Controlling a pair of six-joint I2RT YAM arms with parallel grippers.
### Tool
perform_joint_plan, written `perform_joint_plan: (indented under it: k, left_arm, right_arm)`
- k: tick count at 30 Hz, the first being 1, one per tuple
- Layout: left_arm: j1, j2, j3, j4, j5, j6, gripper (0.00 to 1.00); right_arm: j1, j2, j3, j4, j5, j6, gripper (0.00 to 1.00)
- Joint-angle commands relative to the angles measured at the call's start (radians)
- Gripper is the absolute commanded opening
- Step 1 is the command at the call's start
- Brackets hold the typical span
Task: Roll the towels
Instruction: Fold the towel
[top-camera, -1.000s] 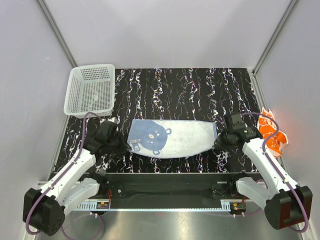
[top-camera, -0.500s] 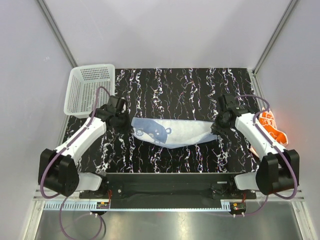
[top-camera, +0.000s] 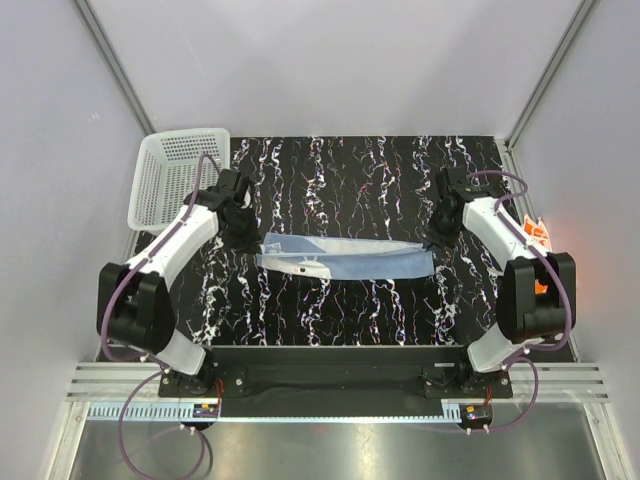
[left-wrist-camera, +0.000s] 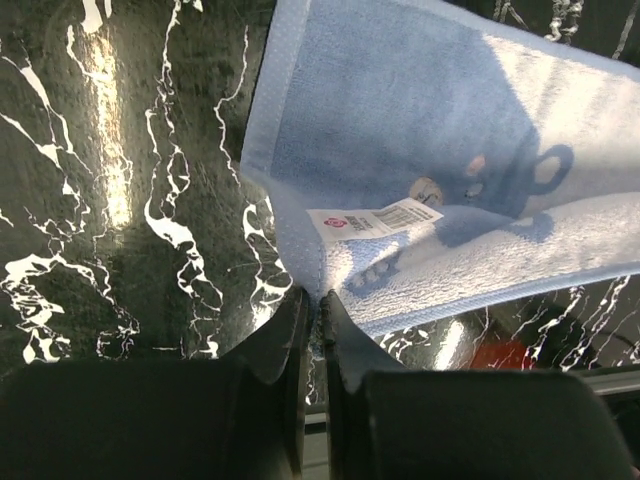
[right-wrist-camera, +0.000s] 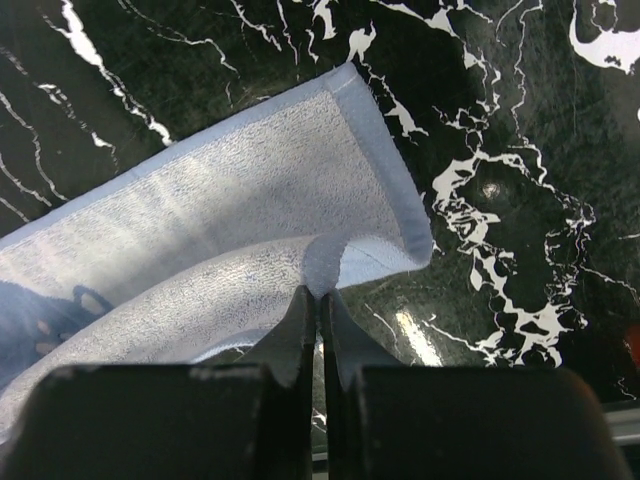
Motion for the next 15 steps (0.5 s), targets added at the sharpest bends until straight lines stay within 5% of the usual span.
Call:
perform_joint_plan:
  k: [1,11,15]
  left_arm:
    - [0.014,0.071,0.073,-0.025,-0.009,0.042,0.01]
    - [0.026,0.278,0.213,-0.043,0.023,0.077,0.03]
    - [0.029,0.338,0.277,-0.066,0.025,0.089,0.15]
  right_arm:
    - [-0.014,0.047,0.057,0.025,-0.013,-0.033,0.00]
    - [-0.042,0.134,0.118,0.019,-0.012,-0.055,0.01]
    - [-0.063,0.166,0.118,0.027,-0.013,-0.059,0.16]
